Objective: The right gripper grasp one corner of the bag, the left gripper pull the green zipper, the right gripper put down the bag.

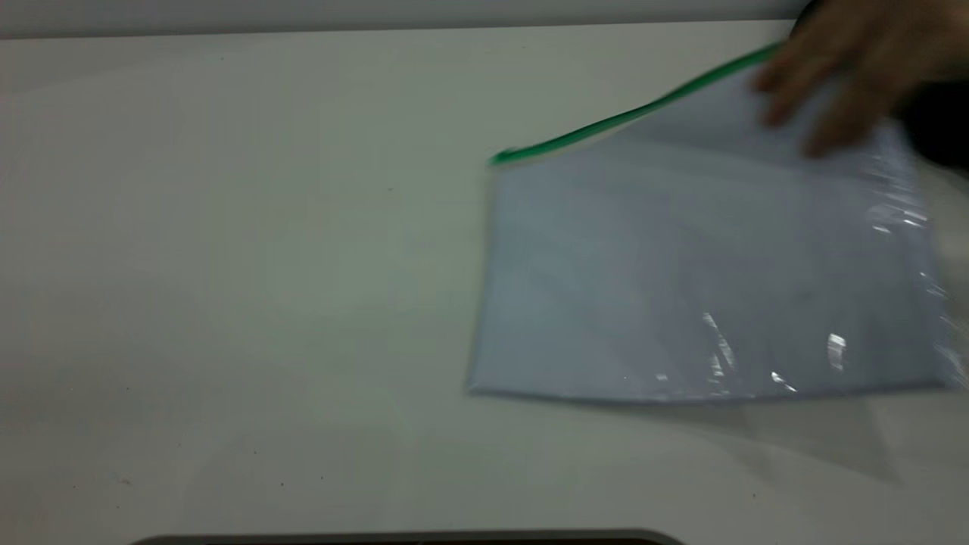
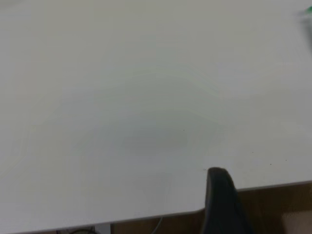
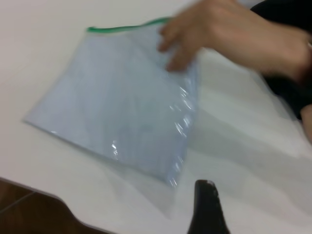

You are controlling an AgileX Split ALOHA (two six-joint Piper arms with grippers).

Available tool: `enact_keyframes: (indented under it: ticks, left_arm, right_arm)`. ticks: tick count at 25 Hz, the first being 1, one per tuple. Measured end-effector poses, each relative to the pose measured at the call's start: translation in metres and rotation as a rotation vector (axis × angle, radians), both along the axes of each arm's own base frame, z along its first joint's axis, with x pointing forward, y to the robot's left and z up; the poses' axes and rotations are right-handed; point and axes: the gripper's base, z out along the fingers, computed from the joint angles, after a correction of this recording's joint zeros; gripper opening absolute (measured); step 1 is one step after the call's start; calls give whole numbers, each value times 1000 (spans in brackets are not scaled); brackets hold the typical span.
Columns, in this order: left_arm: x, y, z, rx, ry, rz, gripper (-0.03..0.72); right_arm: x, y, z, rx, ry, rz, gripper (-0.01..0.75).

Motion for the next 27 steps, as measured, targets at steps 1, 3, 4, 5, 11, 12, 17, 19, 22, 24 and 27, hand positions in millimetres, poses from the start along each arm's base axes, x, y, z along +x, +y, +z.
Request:
enact_keyframes:
  ticks: [1,3,4,5,11,12,17,19,22,24,27]
  left_arm:
    - [0,0,0,0,0,0,496]
    - [0,0,0,0,0,0,496]
    - [0,0,0,0,0,0,496]
    - [0,0,0,0,0,0,496]
    - [0,0,0,0,0,0,496]
    - [0,0,0,0,0,0,496]
    - [0,0,0,1,0,-1,496]
    - [0,0,0,1,0,-1,496]
    - [0,0,0,2,0,-2,496]
    - [0,0,0,2,0,-2,496]
    - [0,0,0,2,0,-2,496]
  right_arm:
    - [0,0,0,12,2,-10,562]
    - [1,-2,0,32,7,-61,562]
    - [1,-3,0,37,9,-96,562]
    - [1,-4,0,39,9,-132,562]
    - [1,-9,0,67,10,-239,562]
    - [1,-10,0,63,9,-242,562]
    - [1,-10,0,65,10,-244,562]
    - [1,-10,0,65,10,-244,562]
    - [1,-10,0,65,10,-244,562]
    - [1,-10,0,65,10,-244,562]
    - [1,-10,0,66,10,-244,562]
